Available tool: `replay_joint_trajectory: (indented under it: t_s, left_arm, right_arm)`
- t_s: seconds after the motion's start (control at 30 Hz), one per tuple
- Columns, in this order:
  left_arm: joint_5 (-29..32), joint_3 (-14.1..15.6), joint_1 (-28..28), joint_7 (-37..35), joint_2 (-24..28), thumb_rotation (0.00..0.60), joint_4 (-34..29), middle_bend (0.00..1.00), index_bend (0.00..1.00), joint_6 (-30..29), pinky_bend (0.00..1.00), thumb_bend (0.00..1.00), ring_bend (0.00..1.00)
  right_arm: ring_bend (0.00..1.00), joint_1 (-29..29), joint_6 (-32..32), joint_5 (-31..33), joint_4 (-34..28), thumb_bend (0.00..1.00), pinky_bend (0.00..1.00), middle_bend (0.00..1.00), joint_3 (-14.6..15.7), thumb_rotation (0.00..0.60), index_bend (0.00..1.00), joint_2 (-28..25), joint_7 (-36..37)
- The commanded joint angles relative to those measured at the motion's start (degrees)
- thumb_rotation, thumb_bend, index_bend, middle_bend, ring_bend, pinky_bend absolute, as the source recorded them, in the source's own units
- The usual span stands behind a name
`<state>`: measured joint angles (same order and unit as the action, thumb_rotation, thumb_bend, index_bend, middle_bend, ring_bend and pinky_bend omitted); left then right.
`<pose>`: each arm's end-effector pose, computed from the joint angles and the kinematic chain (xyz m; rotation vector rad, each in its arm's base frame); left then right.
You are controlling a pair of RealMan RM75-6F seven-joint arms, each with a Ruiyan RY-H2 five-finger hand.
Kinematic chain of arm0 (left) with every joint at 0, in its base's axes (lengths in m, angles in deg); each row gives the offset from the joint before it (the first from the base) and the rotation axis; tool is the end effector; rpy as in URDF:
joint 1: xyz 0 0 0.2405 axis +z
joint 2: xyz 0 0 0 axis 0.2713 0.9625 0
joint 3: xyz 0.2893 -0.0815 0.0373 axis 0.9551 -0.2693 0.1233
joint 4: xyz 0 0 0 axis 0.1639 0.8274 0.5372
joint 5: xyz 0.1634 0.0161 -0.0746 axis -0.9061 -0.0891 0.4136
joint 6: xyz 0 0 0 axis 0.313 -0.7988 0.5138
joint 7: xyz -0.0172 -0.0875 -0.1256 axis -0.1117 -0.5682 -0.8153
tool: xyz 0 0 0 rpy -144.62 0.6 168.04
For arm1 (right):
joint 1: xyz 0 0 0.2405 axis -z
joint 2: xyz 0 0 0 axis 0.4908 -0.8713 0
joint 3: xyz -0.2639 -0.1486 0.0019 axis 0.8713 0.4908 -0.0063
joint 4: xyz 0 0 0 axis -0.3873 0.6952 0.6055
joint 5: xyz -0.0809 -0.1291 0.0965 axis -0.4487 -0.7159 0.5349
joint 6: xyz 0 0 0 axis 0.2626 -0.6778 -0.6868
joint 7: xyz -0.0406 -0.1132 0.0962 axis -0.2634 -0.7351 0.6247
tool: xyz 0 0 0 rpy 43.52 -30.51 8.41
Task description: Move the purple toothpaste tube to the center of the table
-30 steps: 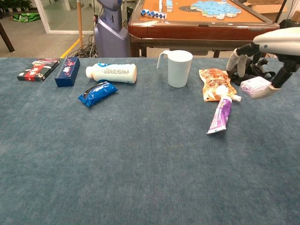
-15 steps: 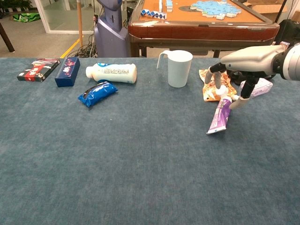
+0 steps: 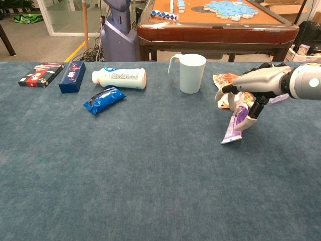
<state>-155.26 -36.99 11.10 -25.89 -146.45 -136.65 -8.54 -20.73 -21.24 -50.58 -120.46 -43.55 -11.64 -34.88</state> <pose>-0.3210 0.1932 0.2129 -1.3132 -0.9081 -0.9828 -0.2128 -0.4169 0.0459 2.1071 -0.8220 0.4764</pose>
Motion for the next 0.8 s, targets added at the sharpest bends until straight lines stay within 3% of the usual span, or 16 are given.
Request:
replay_joint_trajectory:
  t_s: [0.03, 0.27, 0.57, 0.67, 0.8]
  left_arm:
    - [-0.1, 0.0, -0.2, 0.2, -0.1, 0.600, 0.0, 0.03, 0.00, 0.2, 0.10, 0.12, 0.03]
    - [-0.4, -0.1, -0.3, 0.3, -0.4, 0.600, 0.0, 0.03, 0.00, 0.1, 0.10, 0.12, 0.03]
    - [-0.7, -0.2, -1.0, 0.2, -0.8, 0.600, 0.4, 0.03, 0.00, 0.9, 0.10, 0.12, 0.03]
    - [-0.8, -0.3, -1.3, 0.1, -1.0, 0.600, 0.5, 0.03, 0.00, 1.2, 0.10, 0.12, 0.03]
    - [-1.2, -0.1, -1.4, 0.1, -1.2, 0.600, 0.5, 0.03, 0.00, 1.2, 0.10, 0.12, 0.03]
  right_arm:
    - [0.12, -0.3, 0.3, 0.6, 0.4, 0.00, 0.12, 0.34, 0.8, 0.462, 0.14, 0.0, 0.0]
    - [0.12, 0.4, -1.4, 1.1, -1.8, 0.00, 0.12, 0.34, 3.2, 0.460, 0.14, -2.0, -0.5]
    - [0.12, 4.0, -6.0, 0.2, -11.0, 0.00, 0.11, 0.34, 6.9, 0.460, 0.14, -9.1, -1.0]
    - [0.12, 5.0, -8.0, -0.4, -13.7, 0.00, 0.11, 0.34, 6.9, 0.461, 0.14, -11.6, -0.2]
    - [0.12, 5.1, -9.5, -0.6, -12.6, 0.00, 0.11, 0.34, 5.6, 0.462, 0.14, -11.5, 1.0]
